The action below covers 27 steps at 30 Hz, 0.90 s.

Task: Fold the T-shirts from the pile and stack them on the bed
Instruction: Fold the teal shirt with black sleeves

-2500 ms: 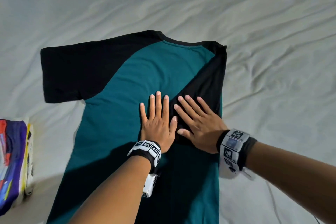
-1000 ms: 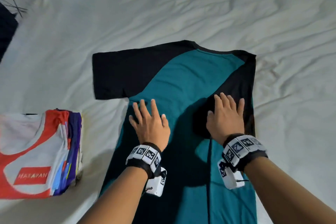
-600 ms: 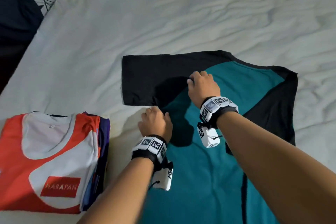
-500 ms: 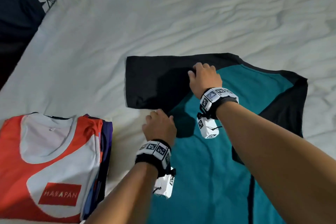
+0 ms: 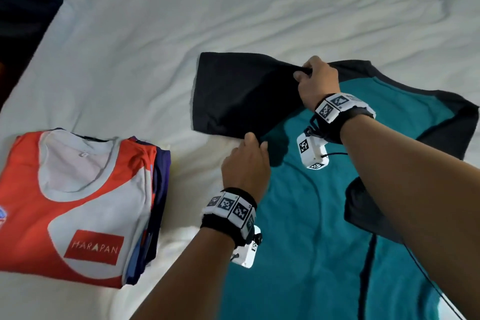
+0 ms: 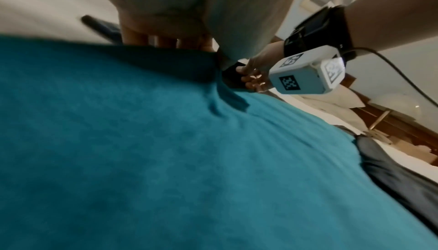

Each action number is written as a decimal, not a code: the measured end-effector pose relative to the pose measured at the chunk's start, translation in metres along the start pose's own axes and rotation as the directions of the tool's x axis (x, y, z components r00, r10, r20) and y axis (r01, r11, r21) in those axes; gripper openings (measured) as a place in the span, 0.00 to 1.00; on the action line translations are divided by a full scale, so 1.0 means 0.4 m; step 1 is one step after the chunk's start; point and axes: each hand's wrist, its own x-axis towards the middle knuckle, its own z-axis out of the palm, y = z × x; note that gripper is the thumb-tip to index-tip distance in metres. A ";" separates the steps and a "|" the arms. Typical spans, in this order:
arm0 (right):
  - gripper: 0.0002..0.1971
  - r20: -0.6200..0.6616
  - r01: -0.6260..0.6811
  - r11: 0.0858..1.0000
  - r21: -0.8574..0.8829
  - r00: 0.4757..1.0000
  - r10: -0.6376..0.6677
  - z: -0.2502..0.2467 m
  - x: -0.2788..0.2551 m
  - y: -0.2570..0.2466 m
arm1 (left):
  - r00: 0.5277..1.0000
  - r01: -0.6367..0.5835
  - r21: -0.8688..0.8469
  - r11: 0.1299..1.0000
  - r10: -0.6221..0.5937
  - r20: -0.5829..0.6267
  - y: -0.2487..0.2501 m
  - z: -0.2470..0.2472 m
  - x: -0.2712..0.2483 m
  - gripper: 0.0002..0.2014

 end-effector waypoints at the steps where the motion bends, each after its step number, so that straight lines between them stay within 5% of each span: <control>1: 0.10 0.003 0.014 1.000 -0.015 1.000 -0.014 -0.019 -0.010 0.004 | 1.000 -0.004 -0.023 1.000 0.004 -0.010 0.025 -0.003 -0.016 0.12; 8: 0.13 0.067 0.076 0.978 -0.192 0.996 -0.064 -0.199 -0.049 0.082 | 0.961 -0.266 -0.008 0.964 0.265 -0.085 0.214 0.091 -0.158 0.10; 14: 0.14 0.091 0.051 0.976 -0.213 0.995 -0.032 -0.266 -0.085 0.185 | 0.974 -0.215 0.097 0.972 0.205 0.100 0.318 0.215 -0.197 0.18; 17: 0.22 0.022 0.010 0.990 -0.142 1.000 -0.007 -0.252 -0.162 0.223 | 0.978 -0.195 0.132 0.972 0.183 0.095 0.310 0.236 -0.224 0.16; 20: 0.18 -0.014 0.035 0.994 -0.107 0.999 -0.036 -0.207 -0.308 0.260 | 0.959 -0.201 0.057 0.978 0.184 0.214 0.272 0.227 -0.270 0.15; 27: 0.34 0.142 -0.195 0.980 0.036 0.972 0.188 -0.042 -0.647 0.276 | 0.916 -0.184 0.075 0.980 0.143 0.375 0.131 0.163 -0.424 0.22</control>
